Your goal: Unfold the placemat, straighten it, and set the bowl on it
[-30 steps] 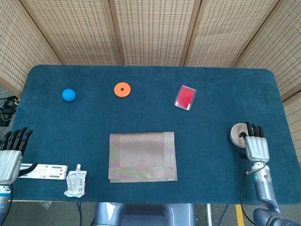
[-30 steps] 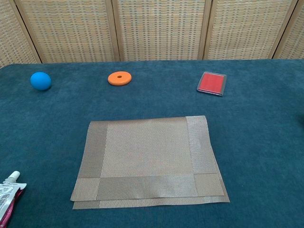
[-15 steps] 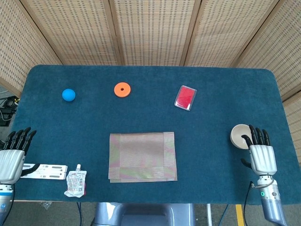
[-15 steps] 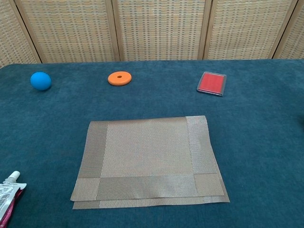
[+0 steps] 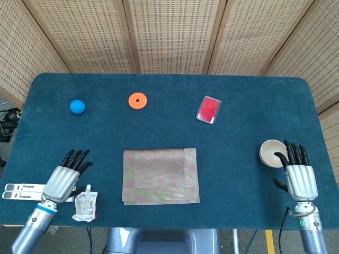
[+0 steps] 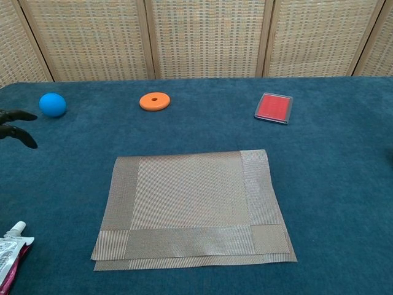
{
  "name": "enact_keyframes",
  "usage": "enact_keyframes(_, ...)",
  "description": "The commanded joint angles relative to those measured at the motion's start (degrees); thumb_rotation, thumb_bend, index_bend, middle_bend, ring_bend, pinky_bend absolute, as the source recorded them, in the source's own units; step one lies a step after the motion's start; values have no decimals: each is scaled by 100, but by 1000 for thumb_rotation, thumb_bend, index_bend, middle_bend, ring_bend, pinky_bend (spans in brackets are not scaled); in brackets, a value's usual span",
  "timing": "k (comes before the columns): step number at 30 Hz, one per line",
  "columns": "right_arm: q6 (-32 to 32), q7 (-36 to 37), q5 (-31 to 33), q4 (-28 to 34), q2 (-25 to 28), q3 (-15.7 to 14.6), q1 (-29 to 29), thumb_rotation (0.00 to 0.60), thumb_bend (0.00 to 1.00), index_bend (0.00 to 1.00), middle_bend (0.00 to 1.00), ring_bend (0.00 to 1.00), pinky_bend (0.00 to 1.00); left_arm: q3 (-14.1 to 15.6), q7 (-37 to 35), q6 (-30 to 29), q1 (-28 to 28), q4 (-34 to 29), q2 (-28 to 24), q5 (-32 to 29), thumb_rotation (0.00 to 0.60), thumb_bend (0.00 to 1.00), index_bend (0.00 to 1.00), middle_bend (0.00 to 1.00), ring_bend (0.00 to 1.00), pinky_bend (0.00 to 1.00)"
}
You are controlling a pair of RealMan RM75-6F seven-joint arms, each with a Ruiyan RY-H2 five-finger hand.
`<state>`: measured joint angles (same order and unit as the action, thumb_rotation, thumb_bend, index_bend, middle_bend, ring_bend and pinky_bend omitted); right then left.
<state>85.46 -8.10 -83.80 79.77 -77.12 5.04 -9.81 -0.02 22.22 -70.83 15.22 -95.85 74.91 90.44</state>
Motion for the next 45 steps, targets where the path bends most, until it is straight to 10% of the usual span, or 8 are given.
enact_keyframes(1,25,49,-9,21,30,19,18,600,259,305,0,0,0,40,225,208,174,-115,266,88,600,201,228,0,0,0)
enact_keyframes(45,-4,406,-67,29,127,141,52,600,259,316,0,0,0,289,1223,1179,775,488,1727,-637,600,273,488,0,0,0)
